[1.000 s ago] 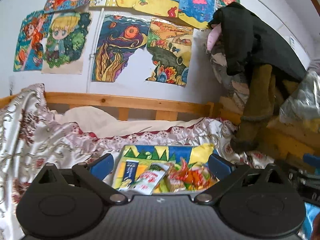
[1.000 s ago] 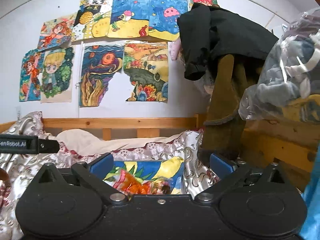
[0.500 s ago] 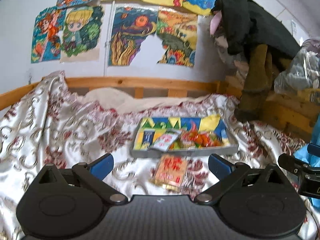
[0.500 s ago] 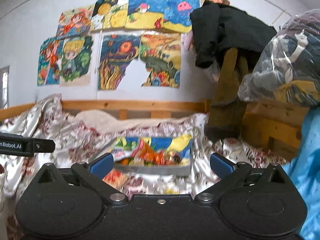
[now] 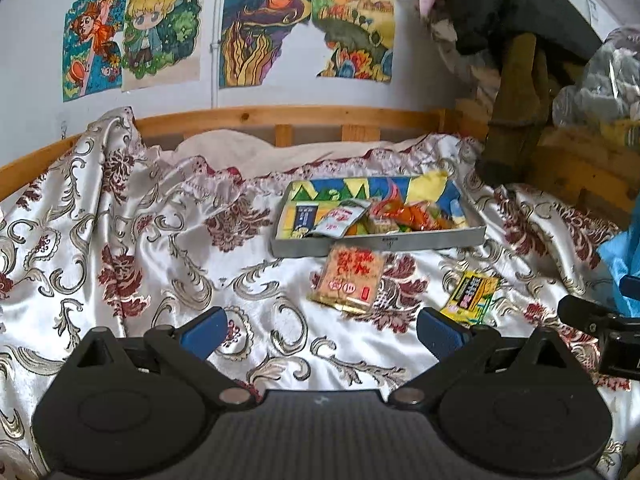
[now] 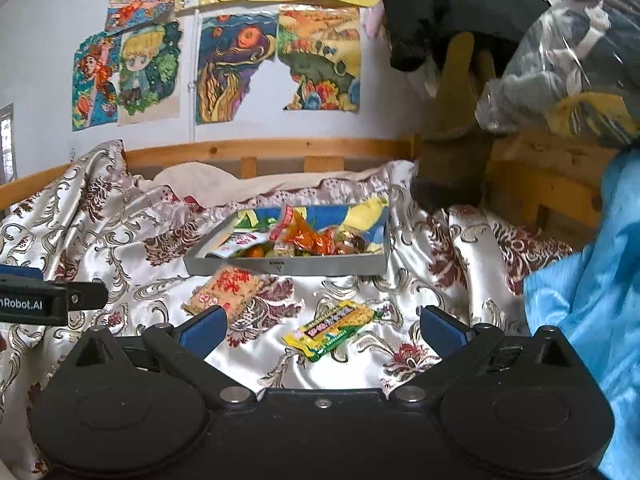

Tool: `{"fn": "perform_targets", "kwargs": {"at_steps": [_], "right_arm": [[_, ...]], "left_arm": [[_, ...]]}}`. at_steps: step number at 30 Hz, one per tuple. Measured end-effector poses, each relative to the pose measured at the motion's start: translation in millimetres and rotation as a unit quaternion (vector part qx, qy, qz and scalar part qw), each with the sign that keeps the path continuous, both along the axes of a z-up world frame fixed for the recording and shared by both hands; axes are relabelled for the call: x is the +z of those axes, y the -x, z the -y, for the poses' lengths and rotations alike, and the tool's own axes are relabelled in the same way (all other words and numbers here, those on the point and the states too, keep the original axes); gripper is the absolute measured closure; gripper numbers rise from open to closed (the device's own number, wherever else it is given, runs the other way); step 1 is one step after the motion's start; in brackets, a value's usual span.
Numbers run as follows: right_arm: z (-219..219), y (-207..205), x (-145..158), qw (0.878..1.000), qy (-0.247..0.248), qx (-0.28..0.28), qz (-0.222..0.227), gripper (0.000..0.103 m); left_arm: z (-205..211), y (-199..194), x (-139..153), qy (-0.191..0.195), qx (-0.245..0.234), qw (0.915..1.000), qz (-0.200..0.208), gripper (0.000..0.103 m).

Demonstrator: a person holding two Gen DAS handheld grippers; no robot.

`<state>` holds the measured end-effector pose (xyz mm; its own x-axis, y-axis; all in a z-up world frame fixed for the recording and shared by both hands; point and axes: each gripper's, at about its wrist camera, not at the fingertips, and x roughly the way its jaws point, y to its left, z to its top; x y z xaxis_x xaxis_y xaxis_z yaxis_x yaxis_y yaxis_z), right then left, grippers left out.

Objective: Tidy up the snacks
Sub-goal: 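Move the left tool toward the rice-cake pack while the right tool approaches the green-yellow biscuit pack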

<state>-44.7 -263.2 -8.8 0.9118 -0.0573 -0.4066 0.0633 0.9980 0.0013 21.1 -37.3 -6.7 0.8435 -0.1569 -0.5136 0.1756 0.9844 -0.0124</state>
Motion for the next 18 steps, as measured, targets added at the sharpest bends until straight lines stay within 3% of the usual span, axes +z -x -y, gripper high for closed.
{"fn": "perform_targets", "kwargs": {"at_steps": [18], "right_arm": [[-1,-10,-13,1.000,0.006,-0.002,-0.028,0.001]], "left_arm": [[-2,-14,-13,-0.008,0.023,0.9989,-0.041,0.000]]}}
